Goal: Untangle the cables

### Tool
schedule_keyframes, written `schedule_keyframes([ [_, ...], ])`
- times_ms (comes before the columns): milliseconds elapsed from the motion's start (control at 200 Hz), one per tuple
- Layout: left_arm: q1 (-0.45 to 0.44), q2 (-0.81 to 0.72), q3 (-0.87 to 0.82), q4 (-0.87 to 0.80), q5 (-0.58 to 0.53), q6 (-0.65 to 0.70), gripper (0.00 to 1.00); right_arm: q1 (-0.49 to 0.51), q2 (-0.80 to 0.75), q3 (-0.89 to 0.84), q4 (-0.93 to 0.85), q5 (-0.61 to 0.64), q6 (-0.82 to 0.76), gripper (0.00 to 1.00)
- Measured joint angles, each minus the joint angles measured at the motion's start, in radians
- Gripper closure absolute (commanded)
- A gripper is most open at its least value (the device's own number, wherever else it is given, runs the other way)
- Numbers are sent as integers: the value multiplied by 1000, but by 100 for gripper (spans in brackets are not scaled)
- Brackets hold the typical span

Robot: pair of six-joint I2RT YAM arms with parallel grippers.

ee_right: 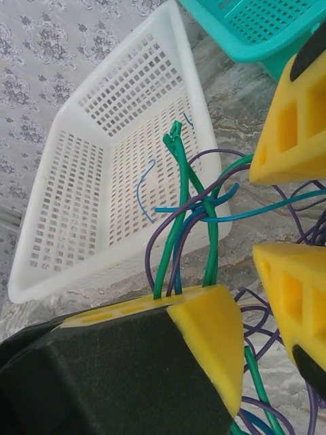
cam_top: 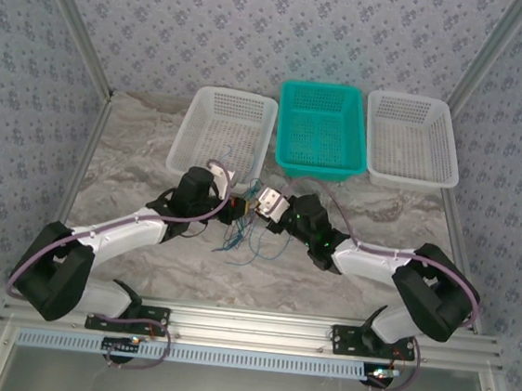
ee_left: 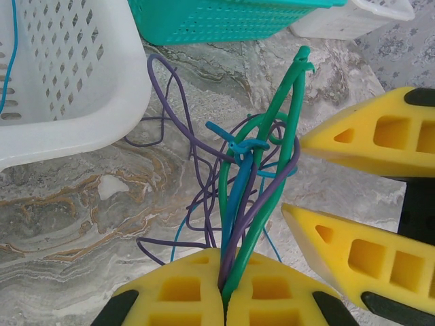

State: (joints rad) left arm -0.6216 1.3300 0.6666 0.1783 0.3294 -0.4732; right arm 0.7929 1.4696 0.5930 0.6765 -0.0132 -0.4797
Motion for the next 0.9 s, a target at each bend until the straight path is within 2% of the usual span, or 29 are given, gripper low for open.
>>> schedule_keyframes([
  [210, 0, 0, 0, 2, 11, 0, 100, 0, 56, 0, 11, -1, -10, 67],
  [340, 0, 0, 0, 5, 24, 0, 100, 0, 104, 11, 19, -1, -11, 74],
  [415, 0, 0, -2, 5, 26, 0, 100, 0, 119, 21, 28, -1, -9, 83],
  [485, 0, 0, -3, 7, 31, 0, 100, 0, 123, 29, 43, -2, -5, 100],
  [565, 0, 0, -3, 10, 38, 0, 100, 0, 126, 42, 53, -6, 18, 100],
  [640, 0, 0, -3, 12, 38, 0, 88, -1, 127, 53, 53, -3, 25, 100],
  [670, 0, 0, -3, 12, 37, -1, 87, -1, 127, 56, 50, 3, 34, 100],
  [725, 0, -4, -3, 12, 29, -3, 91, -1, 126, 65, 34, 23, 68, 100],
  [785, 0, -16, -11, 15, 16, -9, 100, -3, 122, 76, -5, 53, 119, 100],
  [899, 12, -61, -52, 51, 8, -27, 100, -2, 93, 101, -92, 119, 239, 100],
])
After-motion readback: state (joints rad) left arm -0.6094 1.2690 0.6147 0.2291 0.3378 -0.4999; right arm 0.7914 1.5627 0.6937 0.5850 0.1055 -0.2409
